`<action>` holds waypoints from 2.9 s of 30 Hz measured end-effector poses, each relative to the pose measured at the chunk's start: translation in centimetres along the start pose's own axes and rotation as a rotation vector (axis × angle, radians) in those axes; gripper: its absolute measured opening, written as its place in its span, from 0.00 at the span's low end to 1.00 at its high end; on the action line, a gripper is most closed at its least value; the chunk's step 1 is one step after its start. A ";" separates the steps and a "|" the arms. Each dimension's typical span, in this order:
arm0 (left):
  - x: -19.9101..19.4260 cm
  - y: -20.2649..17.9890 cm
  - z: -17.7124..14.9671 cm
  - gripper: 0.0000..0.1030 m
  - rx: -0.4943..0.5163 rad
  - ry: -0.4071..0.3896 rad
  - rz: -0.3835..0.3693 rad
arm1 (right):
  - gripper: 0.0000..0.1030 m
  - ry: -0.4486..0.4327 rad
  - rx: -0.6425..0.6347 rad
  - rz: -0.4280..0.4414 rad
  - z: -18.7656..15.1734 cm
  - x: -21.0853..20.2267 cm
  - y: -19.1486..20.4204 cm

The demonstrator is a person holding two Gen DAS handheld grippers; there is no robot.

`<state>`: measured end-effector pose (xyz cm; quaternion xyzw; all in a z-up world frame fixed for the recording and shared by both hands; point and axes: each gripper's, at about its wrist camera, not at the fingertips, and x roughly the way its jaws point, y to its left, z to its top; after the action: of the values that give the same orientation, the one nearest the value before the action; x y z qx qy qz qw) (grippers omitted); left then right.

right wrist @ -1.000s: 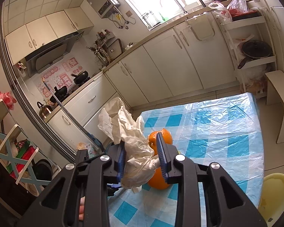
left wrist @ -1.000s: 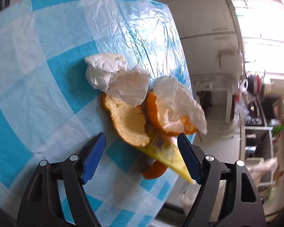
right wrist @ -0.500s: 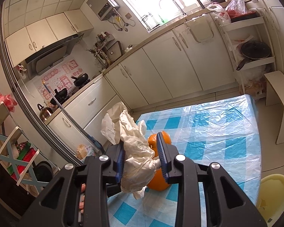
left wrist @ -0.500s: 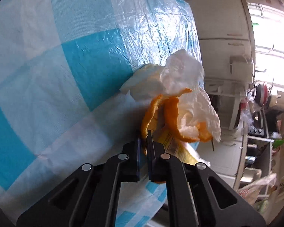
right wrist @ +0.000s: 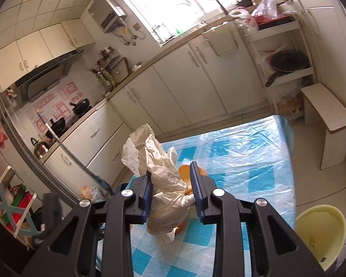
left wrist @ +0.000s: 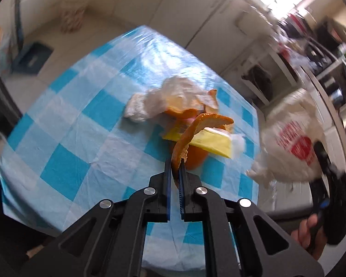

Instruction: Collect trash

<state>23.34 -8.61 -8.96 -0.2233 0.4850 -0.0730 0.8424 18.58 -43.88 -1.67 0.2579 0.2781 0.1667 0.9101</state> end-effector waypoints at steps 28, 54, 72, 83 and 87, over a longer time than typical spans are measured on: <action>9.0 -22.7 -11.0 0.05 0.450 0.156 -0.144 | 0.29 0.036 0.388 -0.471 -4.4 -9.3 -18.5; 18.9 -27.8 -15.3 0.39 0.589 0.283 0.018 | 0.60 0.001 0.582 -0.421 -4.2 -9.8 -22.1; 8.9 -21.7 -11.7 0.49 0.563 0.145 0.005 | 0.64 -0.028 0.528 -0.321 -1.9 -8.2 -18.3; 1.0 -11.4 -7.1 0.56 0.515 -0.115 0.238 | 0.66 0.046 0.486 -0.257 -2.2 -5.4 -15.5; 1.9 -9.6 -5.1 0.57 0.496 -0.135 0.297 | 0.67 0.089 0.460 -0.234 -2.6 -4.0 -14.0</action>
<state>20.87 -19.38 -8.37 0.0583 0.4226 -0.0504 0.9030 16.17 -56.04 -9.72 0.4168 0.3763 0.0037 0.8275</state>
